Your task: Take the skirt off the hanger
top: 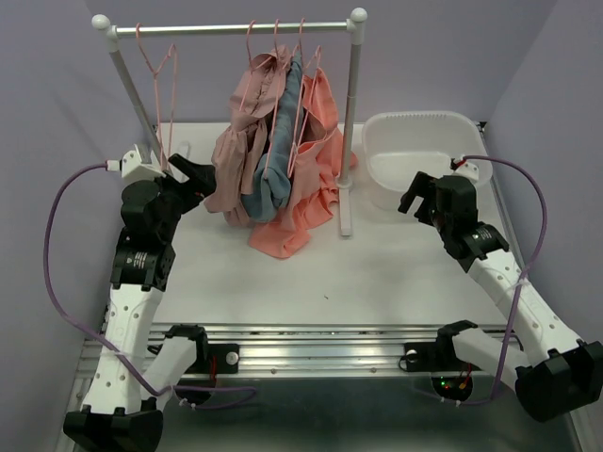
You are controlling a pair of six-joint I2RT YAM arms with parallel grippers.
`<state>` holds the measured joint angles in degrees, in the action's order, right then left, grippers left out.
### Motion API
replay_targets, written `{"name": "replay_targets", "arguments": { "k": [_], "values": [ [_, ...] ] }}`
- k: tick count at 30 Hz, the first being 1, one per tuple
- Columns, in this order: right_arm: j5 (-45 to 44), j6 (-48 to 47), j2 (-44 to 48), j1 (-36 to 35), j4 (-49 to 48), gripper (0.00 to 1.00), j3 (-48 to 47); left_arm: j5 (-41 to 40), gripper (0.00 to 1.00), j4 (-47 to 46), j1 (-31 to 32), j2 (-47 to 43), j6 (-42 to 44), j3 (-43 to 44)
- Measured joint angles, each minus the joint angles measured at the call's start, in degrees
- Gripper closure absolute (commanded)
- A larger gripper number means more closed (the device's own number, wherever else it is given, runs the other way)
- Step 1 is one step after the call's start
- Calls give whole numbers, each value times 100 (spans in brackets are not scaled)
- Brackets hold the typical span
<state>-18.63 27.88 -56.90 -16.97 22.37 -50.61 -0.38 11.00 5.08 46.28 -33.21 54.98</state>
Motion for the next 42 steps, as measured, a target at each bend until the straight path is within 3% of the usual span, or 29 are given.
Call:
{"name": "replay_targets", "arguments": {
  "k": [6, 10, 12, 16, 21, 29, 40, 42],
  "values": [
    [13, 2, -57, 0, -4, 0, 0, 313, 1, 44, 0, 17, 59, 343],
    [39, 0, -57, 0, -4, 0, 0, 579, 1, 17, 177, 468, 179, 1379],
    [59, -4, -55, 0, -4, 0, 0, 509, 1, -46, 544, 743, 297, 1921],
    [125, -46, -44, 0, -4, 0, 0, 192, 1, -133, 1856, 1718, 732, 3333],
    [188, -74, 42, 0, -4, 0, 0, -61, 1, -44, 2632, 2885, 1270, 4575],
    [219, -118, 208, 0, -7, 0, 0, 59, 1, 129, 2837, 4465, 2175, 5705],
    [221, -199, 212, 0, -9, 0, 0, -306, 2, 363, 2870, 5399, 2634, 6341],
    [238, -219, 212, 0, -9, 0, 0, -415, 12, 391, 2870, 5458, 2671, 6395]
  ]
}}
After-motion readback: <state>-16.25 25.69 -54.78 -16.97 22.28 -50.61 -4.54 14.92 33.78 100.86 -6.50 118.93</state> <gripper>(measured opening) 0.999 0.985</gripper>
